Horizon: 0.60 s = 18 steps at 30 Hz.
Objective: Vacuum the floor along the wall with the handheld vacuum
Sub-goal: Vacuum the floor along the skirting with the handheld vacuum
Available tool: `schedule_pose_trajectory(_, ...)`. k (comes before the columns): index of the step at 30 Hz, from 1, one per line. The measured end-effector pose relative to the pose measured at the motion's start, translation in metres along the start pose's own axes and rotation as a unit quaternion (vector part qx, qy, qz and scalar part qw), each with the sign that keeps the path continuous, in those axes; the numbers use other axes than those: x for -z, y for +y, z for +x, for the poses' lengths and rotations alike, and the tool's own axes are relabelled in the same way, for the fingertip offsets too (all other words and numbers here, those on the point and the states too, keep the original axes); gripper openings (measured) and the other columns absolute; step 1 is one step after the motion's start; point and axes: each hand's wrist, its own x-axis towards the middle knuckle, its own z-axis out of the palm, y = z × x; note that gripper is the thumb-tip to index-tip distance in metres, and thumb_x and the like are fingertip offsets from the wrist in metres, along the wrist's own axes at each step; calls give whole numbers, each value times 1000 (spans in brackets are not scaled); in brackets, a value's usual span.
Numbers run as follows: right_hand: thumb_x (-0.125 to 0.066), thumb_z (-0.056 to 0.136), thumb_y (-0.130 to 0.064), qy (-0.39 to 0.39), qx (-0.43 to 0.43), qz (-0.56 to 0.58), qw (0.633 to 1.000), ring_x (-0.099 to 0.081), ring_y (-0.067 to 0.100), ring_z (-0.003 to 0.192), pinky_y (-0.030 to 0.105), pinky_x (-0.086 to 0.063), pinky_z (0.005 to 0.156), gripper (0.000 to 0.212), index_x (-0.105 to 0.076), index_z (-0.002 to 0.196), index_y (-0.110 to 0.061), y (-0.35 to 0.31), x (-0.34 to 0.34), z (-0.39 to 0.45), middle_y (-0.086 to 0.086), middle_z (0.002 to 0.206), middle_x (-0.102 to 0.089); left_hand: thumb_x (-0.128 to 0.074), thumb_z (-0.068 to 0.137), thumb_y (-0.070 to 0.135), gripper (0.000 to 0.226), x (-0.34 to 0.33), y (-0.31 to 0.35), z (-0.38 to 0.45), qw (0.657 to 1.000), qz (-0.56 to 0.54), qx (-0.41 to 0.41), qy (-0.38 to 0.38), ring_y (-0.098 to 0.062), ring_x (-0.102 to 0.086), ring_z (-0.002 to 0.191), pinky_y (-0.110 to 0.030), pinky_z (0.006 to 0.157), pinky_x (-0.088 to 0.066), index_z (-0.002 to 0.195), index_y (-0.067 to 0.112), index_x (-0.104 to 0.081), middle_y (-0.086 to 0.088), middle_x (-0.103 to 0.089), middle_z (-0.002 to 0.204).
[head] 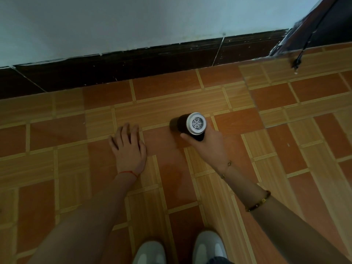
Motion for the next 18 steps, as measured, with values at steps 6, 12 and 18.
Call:
schedule_pose_trajectory(6,-75,78,-47,8,-5,-1,1000,-60,-4,85,5,-47,71,64,-49,132,-25,15,11,-18,-18,104,-63,-27,98,34,57,3,1,0,1000,8,0,-23,-33,-24,148,-68,117,-11,152,17,-31,-15,-31,157)
schedule_pose_trajectory(12,-75,80,-42,-57,-34,78,995,-64,10,55,24,-53,54,45,-57,116,-23,9,4,-20,-2,83,-69,-24,99,35,56,15,-19,-14,1000,8,23,-17,-35,-23,148,-66,119,-9,150,15,-34,-16,-32,157)
schedule_pose_trajectory(18,-73,79,-49,-32,-2,79,996,-67,17,73,32,-54,65,40,-60,111,-27,-6,-17,14,0,86,-70,-24,96,36,58,25,-48,-28,997,19,70,-6,-37,-25,147,-67,116,-17,149,13,-35,-17,-34,155)
